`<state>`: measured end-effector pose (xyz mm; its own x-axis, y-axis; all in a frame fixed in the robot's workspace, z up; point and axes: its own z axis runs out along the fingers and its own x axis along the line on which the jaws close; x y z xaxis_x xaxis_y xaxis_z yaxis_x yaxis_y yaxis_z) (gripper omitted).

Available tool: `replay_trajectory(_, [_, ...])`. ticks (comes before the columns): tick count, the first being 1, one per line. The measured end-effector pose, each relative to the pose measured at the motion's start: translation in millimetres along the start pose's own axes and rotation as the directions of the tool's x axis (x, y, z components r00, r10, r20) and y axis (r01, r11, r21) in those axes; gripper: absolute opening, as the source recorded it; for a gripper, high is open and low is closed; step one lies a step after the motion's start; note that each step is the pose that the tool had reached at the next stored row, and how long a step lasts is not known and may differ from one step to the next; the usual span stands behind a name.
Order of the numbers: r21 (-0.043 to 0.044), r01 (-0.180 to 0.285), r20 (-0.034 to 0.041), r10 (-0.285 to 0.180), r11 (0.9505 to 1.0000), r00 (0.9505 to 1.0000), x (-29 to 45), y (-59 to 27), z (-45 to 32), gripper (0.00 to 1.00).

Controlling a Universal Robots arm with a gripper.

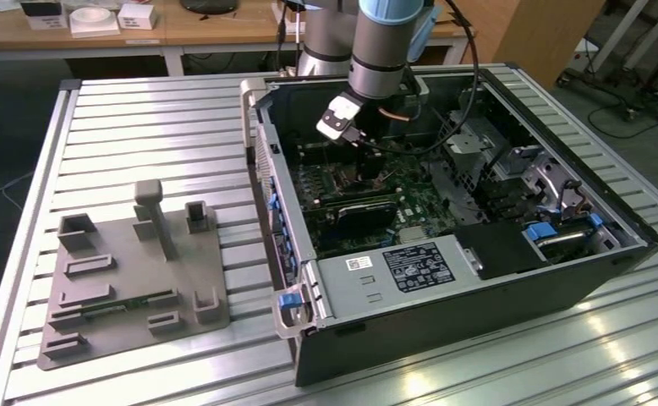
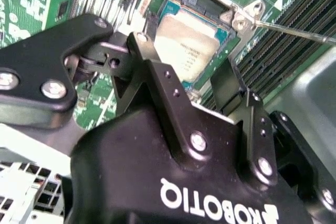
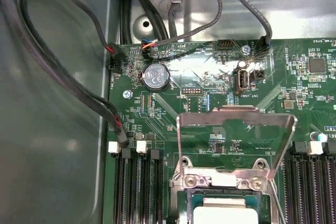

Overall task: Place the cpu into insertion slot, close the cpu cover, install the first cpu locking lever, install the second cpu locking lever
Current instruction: 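Place the cpu into insertion slot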

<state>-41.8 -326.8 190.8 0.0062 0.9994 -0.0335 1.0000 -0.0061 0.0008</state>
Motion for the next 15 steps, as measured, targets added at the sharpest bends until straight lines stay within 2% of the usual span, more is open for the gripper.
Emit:
replay_trajectory(11, [-0.0001, 0.0, -0.0001, 0.0, 1.0, 1.0, 0.1, 0.0, 2.1, 0.68])
replay_trajectory(12, [0.0, 0.0, -0.0001, 0.0, 1.0, 1.0, 0.1, 0.0, 2.1, 0.75])
replay_trajectory(15, [-0.0001, 0.0, -0.0006, 0.0, 1.0, 1.0, 0.1, -1.4, 2.1, 0.75])
